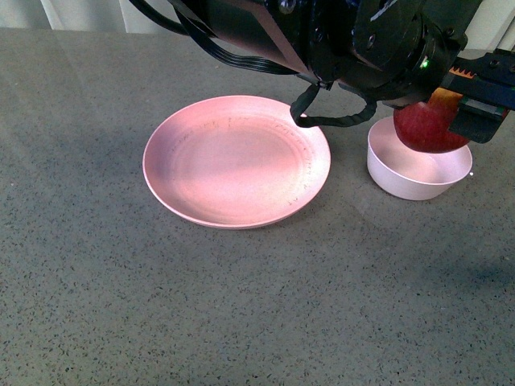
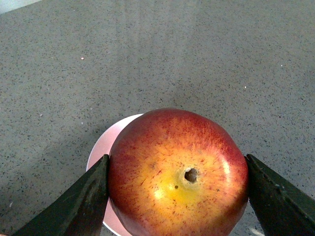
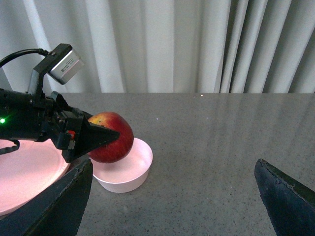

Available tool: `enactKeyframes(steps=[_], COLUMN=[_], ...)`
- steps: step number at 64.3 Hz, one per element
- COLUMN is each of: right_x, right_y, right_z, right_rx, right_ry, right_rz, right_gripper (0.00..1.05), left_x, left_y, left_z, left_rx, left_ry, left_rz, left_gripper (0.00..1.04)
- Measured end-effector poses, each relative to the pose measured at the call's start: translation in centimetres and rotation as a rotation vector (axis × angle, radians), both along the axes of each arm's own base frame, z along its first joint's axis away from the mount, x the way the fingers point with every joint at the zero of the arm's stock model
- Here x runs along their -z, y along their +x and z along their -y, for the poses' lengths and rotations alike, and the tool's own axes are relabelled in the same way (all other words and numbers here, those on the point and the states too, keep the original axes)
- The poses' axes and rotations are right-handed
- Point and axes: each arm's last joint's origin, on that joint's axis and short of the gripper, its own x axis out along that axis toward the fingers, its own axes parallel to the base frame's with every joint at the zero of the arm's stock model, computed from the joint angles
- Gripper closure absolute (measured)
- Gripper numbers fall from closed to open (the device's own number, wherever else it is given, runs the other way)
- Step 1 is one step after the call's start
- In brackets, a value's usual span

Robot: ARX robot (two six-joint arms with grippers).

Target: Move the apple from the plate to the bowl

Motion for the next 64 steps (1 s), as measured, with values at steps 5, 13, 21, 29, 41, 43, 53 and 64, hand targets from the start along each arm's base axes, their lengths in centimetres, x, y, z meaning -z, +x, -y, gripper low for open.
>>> enactKeyframes(steps=[5,13,21,29,41,43,53,64], right_x=[0.0,0.0,0.0,0.0,0.0,0.0,0.0,0.0], right_y=[0.0,0.0,0.0,0.0,0.0,0.0,0.0,0.0], right_z=[0.0,0.0,0.0,0.0,0.0,0.0,0.0,0.0], right_rx=[0.000,0.000,0.000,0.000,0.000,0.000,0.000,0.000], right_ry=[0.000,0.000,0.000,0.000,0.000,0.000,0.000,0.000], right_rz=[0.000,0.000,0.000,0.000,0.000,0.000,0.000,0.000], right_gripper=[0.09,0.09,0.09,0.09,0.09,0.09,0.09,0.09], left_x=[0.1,-0.2,-0.3,0.0,0.0,0.0,0.0,-0.1], left_y=[0.1,0.4,0.7,1.0,1.1,1.1,1.1,1.4], left_z=[0.2,0.4,0.6,0.7,0.7,0.7,0.7,0.5], left_rx=[0.001,-0.014,-0.028,-0.042,-0.053,-0.053,-0.054,-0.067], left_ry=[-0.001,-0.003,-0.004,0.006,0.009,0.009,0.009,-0.001], left_rz=[0.001,0.013,0.023,0.019,0.022,0.022,0.023,0.027], left_gripper=[0.35,0.35,0.35,0.19,0.09,0.09,0.09,0.09])
